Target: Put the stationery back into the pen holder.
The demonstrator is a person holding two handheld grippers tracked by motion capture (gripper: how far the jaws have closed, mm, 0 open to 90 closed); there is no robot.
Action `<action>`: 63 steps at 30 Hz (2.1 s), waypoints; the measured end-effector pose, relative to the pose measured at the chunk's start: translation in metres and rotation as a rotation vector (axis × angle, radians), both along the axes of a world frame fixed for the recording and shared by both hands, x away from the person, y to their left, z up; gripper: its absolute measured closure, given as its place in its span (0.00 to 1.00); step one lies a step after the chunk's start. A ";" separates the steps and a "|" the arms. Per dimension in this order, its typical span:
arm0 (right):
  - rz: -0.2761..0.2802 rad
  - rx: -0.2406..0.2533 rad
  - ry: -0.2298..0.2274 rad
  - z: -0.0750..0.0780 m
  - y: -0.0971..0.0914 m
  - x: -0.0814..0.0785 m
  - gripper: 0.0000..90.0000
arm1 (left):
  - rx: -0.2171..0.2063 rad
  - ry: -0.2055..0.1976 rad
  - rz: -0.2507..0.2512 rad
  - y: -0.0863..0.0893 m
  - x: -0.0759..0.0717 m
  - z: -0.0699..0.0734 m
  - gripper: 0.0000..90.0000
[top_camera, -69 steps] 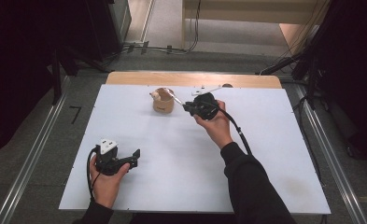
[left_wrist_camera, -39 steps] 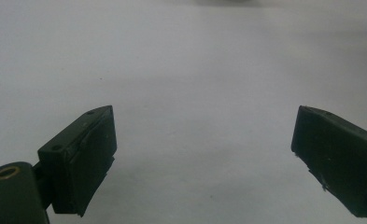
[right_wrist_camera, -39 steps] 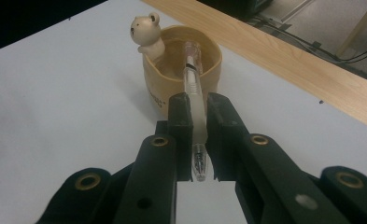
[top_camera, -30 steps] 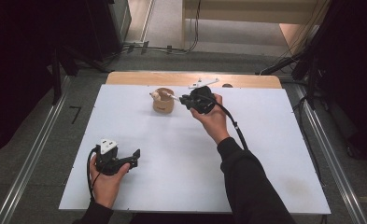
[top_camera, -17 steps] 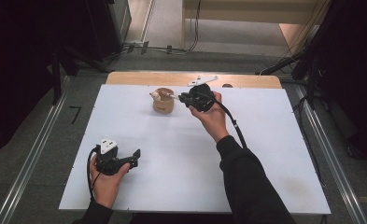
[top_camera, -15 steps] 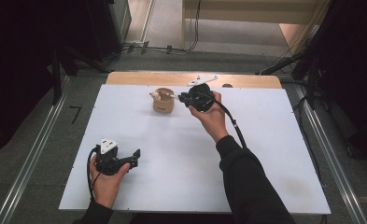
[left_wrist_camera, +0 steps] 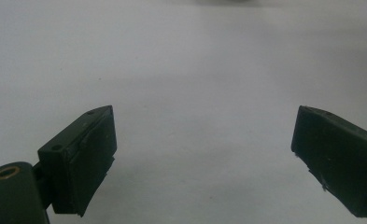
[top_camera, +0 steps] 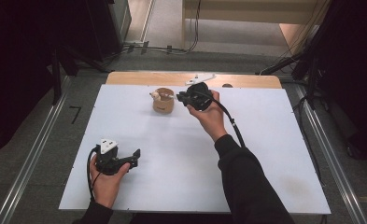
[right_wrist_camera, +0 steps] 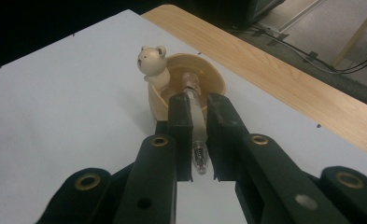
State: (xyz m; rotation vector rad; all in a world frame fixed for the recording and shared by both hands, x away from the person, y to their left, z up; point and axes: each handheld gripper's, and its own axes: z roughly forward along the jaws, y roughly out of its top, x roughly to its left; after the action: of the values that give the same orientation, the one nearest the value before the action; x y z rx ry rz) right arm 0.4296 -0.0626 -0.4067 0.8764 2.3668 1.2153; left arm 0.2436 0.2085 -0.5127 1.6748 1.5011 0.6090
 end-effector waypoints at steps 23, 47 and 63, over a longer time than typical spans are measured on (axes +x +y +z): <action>-0.001 -0.023 -0.004 0.003 0.015 0.006 0.88 | -0.002 0.002 -0.001 0.000 0.000 0.000 0.08; -0.037 0.034 0.021 -0.004 0.009 0.004 0.32 | 0.003 0.006 0.001 0.001 0.000 0.000 0.08; -0.061 0.025 0.024 -0.010 -0.012 -0.003 0.27 | 0.006 0.006 -0.002 0.001 0.000 0.000 0.08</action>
State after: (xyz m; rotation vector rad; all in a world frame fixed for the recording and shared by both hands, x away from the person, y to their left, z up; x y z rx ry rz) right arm 0.4266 -0.0746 -0.4167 0.9693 2.3304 1.2194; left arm 0.2441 0.2091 -0.5132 1.6843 1.5027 0.6085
